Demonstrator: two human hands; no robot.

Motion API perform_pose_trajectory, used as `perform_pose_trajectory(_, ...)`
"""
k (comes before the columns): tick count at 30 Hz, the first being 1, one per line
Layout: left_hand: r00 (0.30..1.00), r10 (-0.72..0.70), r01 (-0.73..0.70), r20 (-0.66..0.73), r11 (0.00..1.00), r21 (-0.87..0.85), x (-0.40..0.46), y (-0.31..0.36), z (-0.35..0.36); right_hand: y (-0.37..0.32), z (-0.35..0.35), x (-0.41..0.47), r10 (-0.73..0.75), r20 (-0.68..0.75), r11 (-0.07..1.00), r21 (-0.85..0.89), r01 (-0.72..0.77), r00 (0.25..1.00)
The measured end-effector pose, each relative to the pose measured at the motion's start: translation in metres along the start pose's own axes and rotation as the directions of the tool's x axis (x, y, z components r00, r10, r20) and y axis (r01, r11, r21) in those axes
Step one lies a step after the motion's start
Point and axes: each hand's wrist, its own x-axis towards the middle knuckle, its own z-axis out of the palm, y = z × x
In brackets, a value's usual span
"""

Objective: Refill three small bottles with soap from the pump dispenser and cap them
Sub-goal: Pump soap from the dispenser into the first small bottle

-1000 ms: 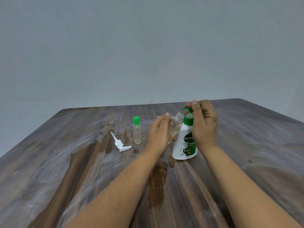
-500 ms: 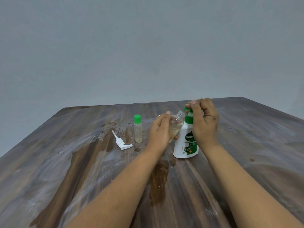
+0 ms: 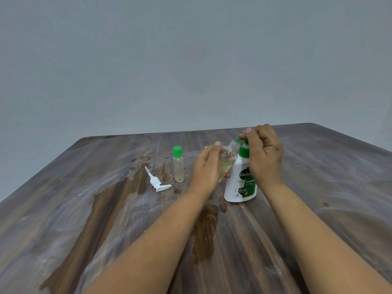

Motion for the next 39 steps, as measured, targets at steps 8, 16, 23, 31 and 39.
perform_pose_trajectory(8, 1.0, 0.007, -0.007, 0.0, 1.0, 0.016, 0.0002, -0.0006, -0.0009, -0.0013, -0.0006, -0.0017, -0.005, -0.041, 0.999, 0.04, 0.006, 0.999)
perform_pose_trajectory(16, 1.0, 0.012, -0.012, 0.009, 1.0, -0.007, 0.0009, -0.0025, -0.0006, 0.004, -0.0012, -0.0017, -0.016, 0.021, 1.0, -0.023, 0.016, 1.0)
perform_pose_trajectory(23, 1.0, -0.003, 0.003, 0.002, 1.0, -0.007, 0.0011, -0.0022, -0.0013, 0.0033, 0.0, -0.004, -0.017, -0.05, 0.999, 0.041, 0.019, 0.999)
perform_pose_trajectory(31, 1.0, -0.003, 0.003, -0.002, 1.0, -0.005, 0.0041, -0.0057, -0.0013, 0.0032, -0.002, -0.0008, -0.006, 0.005, 1.0, -0.002, 0.006, 1.0)
perform_pose_trajectory(39, 1.0, -0.004, 0.004, 0.005, 1.0, -0.008, 0.0026, -0.0035, -0.0008, 0.0016, -0.0007, -0.003, -0.017, -0.046, 0.999, 0.043, 0.018, 0.999)
